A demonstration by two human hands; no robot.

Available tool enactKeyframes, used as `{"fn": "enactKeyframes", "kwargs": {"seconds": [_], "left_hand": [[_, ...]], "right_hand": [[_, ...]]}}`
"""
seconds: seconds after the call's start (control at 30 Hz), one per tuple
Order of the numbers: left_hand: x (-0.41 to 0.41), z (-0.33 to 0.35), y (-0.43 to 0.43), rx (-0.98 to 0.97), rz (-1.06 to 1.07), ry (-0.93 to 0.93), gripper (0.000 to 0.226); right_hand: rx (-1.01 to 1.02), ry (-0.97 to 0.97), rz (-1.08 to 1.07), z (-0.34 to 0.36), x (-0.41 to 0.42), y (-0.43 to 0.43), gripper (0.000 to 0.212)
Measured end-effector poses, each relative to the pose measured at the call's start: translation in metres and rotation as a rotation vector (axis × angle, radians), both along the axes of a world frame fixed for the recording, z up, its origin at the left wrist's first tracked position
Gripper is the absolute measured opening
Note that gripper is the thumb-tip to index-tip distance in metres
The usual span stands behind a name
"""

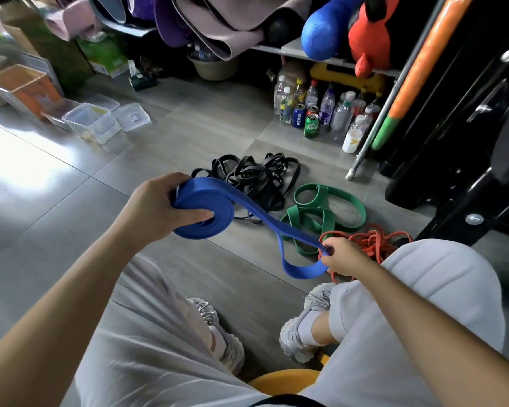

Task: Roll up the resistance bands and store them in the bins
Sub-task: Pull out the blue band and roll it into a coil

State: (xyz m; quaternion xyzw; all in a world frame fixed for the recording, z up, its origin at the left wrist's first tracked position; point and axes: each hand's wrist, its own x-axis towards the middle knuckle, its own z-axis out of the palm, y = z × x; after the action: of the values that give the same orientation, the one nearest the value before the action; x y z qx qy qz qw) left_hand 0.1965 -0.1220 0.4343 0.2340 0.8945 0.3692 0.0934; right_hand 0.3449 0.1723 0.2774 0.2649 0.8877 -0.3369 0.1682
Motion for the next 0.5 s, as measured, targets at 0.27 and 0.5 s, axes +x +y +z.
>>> {"fn": "enactKeyframes", "kwargs": {"seconds": [0.27, 0.5], "left_hand": [[0.021, -0.001, 0.029, -0.156, -0.158, 0.076, 0.044], [0.033, 0.001, 0.044, -0.227, -0.237, 0.138, 0.051]], "right_hand": [[0.004, 0.096, 0.259, 0.052, -0.022, -0.039, 0.076], [-0.533, 0.516, 0.195, 0.109, -0.035, -0.067, 0.050]]}}
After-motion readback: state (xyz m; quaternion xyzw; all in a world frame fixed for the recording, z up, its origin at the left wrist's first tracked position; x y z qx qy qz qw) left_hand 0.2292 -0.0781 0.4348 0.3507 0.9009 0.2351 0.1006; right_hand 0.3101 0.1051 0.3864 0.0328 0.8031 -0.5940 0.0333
